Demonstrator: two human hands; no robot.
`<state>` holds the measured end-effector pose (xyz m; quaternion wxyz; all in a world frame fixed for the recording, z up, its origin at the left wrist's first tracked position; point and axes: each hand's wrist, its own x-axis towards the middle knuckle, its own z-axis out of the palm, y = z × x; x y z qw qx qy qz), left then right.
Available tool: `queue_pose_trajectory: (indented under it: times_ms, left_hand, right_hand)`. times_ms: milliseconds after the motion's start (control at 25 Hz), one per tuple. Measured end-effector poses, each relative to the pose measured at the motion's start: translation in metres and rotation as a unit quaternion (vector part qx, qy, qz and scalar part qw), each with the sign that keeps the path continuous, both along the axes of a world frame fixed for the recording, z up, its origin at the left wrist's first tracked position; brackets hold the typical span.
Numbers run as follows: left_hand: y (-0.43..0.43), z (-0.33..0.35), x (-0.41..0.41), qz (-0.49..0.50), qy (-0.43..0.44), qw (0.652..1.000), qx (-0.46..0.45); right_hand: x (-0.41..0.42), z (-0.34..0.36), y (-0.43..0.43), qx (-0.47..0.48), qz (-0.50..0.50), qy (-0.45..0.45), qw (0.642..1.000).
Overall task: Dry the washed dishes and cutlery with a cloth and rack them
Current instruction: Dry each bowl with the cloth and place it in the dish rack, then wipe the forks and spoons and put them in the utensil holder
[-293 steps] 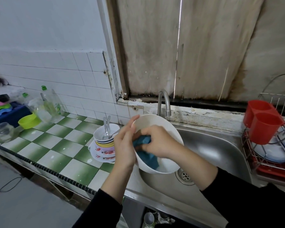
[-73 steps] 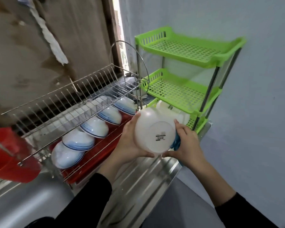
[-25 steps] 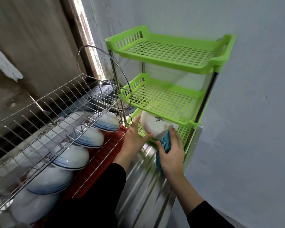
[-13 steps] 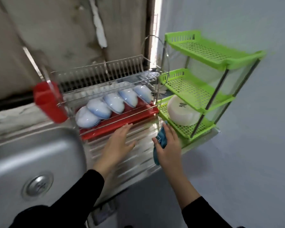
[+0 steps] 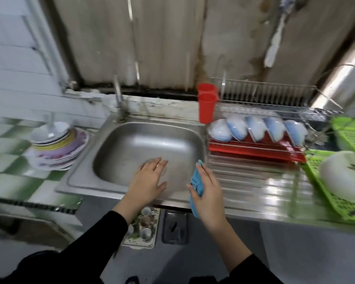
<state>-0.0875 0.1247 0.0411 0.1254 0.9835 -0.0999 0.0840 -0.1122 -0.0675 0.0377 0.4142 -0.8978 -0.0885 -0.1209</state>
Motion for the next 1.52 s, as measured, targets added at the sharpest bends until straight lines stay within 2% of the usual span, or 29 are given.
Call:
queue_pose_trajectory:
  times_ms: [80,200,400,800,960,1080,1280,1320,1360,1440,1480,1520]
  left_hand:
    - [0.047,-0.005,-0.002,0.029,-0.010,0.999,0.017]
    - [0.111,-0.006,-0.001,0.068,0.023,0.997,0.018]
    - [0.206,-0.010,0.015,0.081,0.024,0.996,0.034]
    - [0.352,-0.023,0.088,0.127,0.018,0.991,0.048]
    - [0.389,-0.026,0.134,0.211,0.046,0.976,-0.006]
    - [0.402,-0.022,0.167,0.284,0.089,0.951,-0.088]
    - [0.392,-0.015,0.189,0.330,0.082,0.918,-0.202]
    - [0.387,-0.015,0.192,0.358,0.082,0.898,-0.243]
    - [0.382,-0.014,0.195,0.395,0.088,0.854,-0.327]
    - [0.370,-0.011,0.204,0.455,0.122,0.703,-0.533]
    - [0.366,-0.011,0.208,0.464,0.128,0.626,-0.613]
    - [0.364,-0.014,0.213,0.469,0.121,0.569,-0.664]
  right_hand:
    - [0.008,0.000,0.040,-0.013,0.037,0.006,0.999]
    - [0.024,-0.001,0.105,-0.023,0.069,0.014,0.997]
    - [0.052,-0.003,0.203,-0.018,0.104,0.036,0.994]
    - [0.120,-0.013,0.316,-0.027,0.152,0.051,0.987]
    - [0.156,-0.018,0.337,-0.022,0.166,0.068,0.984]
    - [0.184,-0.018,0.347,0.009,0.176,0.084,0.981]
    - [0.217,-0.013,0.353,0.052,0.193,0.089,0.976]
    - [0.222,-0.013,0.353,0.060,0.195,0.089,0.975]
    - [0.225,-0.012,0.352,0.070,0.197,0.090,0.974]
    - [0.231,-0.011,0.351,0.090,0.199,0.090,0.972]
    - [0.233,-0.011,0.350,0.097,0.199,0.090,0.971]
    - [0.234,-0.011,0.349,0.101,0.200,0.091,0.970]
